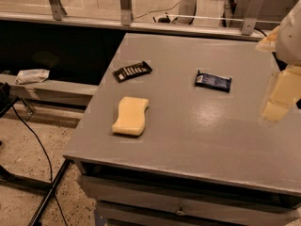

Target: Pick sponge

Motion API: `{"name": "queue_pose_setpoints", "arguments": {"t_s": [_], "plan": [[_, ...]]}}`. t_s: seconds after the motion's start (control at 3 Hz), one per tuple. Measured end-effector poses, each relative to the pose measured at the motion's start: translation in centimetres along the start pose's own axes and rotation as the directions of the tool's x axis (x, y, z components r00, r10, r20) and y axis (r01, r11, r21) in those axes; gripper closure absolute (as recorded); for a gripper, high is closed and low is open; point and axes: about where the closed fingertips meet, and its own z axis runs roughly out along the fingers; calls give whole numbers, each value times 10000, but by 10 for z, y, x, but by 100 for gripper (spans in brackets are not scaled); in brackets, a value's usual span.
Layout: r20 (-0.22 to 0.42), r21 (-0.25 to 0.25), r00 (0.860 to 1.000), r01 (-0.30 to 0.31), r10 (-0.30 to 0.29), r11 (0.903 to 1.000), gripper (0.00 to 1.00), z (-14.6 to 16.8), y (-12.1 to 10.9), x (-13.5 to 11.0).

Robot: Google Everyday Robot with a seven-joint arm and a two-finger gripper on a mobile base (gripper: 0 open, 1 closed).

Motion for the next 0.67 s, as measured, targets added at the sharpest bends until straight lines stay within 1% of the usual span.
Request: {"name": "queue_pose_setpoints", "arguments": {"t_s": [0.33, 0.67], "plan": [[16, 17, 10000, 12, -12, 10000, 0, 0, 0, -1], [1211, -574, 9869, 1143, -1068, 9918, 0, 36, 27, -65]]}}
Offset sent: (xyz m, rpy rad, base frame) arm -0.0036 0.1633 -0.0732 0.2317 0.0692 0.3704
